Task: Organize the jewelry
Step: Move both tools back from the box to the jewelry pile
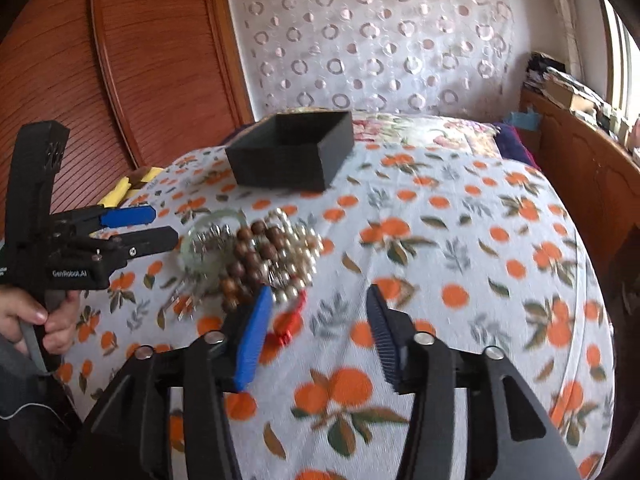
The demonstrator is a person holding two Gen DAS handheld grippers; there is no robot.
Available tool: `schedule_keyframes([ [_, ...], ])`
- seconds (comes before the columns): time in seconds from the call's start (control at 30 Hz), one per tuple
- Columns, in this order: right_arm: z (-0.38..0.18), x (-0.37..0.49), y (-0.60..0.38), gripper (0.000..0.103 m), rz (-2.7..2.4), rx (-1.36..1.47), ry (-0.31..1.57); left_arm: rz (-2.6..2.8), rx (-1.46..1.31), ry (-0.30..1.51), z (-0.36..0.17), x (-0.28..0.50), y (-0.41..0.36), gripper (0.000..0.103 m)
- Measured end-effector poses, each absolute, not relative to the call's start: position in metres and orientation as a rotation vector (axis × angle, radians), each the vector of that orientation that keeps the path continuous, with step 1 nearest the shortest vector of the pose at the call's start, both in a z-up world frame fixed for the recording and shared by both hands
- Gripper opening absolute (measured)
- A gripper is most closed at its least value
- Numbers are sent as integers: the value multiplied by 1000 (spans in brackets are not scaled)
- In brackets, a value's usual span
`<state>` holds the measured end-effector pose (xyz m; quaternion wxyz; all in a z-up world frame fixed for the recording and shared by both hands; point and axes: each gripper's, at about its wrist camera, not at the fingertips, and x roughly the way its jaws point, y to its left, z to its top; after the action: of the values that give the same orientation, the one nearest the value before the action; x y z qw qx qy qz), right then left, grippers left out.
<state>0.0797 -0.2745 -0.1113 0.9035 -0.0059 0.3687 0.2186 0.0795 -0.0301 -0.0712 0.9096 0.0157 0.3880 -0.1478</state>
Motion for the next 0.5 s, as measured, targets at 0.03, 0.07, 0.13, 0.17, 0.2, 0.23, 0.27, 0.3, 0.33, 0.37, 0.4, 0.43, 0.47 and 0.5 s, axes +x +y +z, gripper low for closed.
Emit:
schedule_keyframes([
  [0.03, -113, 79, -276, 59, 447, -7, 765, -307, 36, 804, -72, 80, -32, 80],
  [0.07, -115, 77, -278, 60, 443, -5, 766, -310, 37, 808, -74, 81, -34, 82],
  [0.13, -117, 75, -278, 60, 439, -6, 769, -315, 41, 823, -78, 84, -39, 82],
  [0.17, -118, 74, -277, 60, 441, -12, 770, -318, 46, 832, -80, 86, -41, 82],
  [0.2, -119, 73, -277, 60, 442, -17, 769, -320, 55, 841, -82, 88, -44, 82],
  [0.23, -119, 73, -276, 60, 440, -21, 768, -318, 63, 847, -85, 90, -47, 82],
  [0.27, -120, 72, -277, 61, 441, -21, 767, -317, 68, 852, -86, 92, -48, 82],
  [0.3, -120, 72, -277, 61, 443, -15, 768, -317, 73, 858, -87, 94, -50, 82],
  [0.33, -121, 72, -278, 61, 445, -9, 767, -317, 84, 865, -89, 96, -52, 82],
  [0.37, -121, 71, -278, 61, 447, -6, 763, -305, 109, 878, -92, 99, -55, 82],
  [0.4, -121, 71, -278, 61, 448, -6, 761, -292, 132, 889, -94, 103, -58, 82],
  [0.43, -121, 71, -279, 61, 448, -5, 759, -290, 139, 892, -95, 105, -59, 82],
  [0.47, -122, 72, -279, 61, 449, -3, 758, -293, 142, 895, -96, 107, -60, 82],
  [0.5, -122, 72, -279, 61, 449, -1, 758, -293, 144, 899, -97, 110, -62, 82],
])
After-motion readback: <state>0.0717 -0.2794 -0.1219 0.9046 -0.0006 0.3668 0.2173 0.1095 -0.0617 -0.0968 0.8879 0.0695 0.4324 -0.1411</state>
